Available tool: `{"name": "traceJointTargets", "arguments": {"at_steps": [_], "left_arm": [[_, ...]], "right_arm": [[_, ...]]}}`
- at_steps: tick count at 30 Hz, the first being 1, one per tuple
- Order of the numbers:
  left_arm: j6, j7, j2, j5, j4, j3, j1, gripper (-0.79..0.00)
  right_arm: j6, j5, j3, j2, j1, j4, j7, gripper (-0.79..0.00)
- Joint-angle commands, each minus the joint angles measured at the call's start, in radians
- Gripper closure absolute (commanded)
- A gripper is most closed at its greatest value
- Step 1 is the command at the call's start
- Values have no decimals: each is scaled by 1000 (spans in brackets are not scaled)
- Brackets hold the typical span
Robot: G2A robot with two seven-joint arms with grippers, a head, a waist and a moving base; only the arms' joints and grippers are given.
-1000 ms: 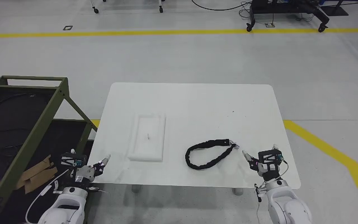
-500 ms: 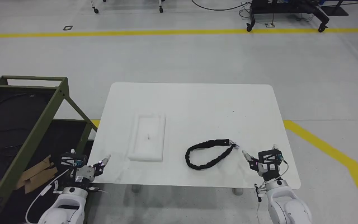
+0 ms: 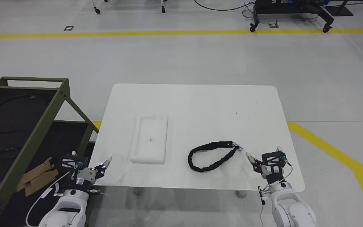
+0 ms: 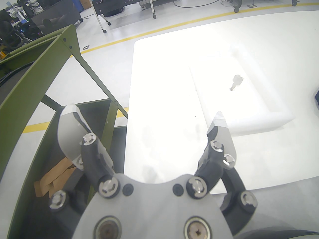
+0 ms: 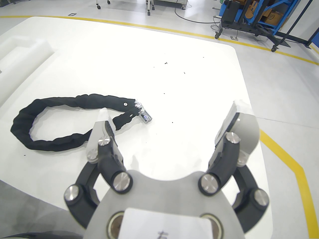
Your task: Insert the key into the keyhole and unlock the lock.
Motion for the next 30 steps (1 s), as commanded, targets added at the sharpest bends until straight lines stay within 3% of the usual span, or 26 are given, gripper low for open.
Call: {"name": "traceJointTargets", "arguments": {"at_steps": [1,16,19,25,30], "left_arm": [[0,0,0,0,0,0,0,-784],[0,0,0,0,0,0,0,-784],[-43,-23,-1,-39,-36,4,1,-785],[-128,-245,2,-149,-157,0,-99,-785],[-150,-533,0,-235,-150,77,-310,-785]], "right_arm": [[0,0,0,0,0,0,0,-785],[0,0,0,0,0,0,0,-785],[0,0,0,0,0,0,0,-785],[0,0,0,0,0,0,0,-785],[0,0,0,0,0,0,0,-785]]}}
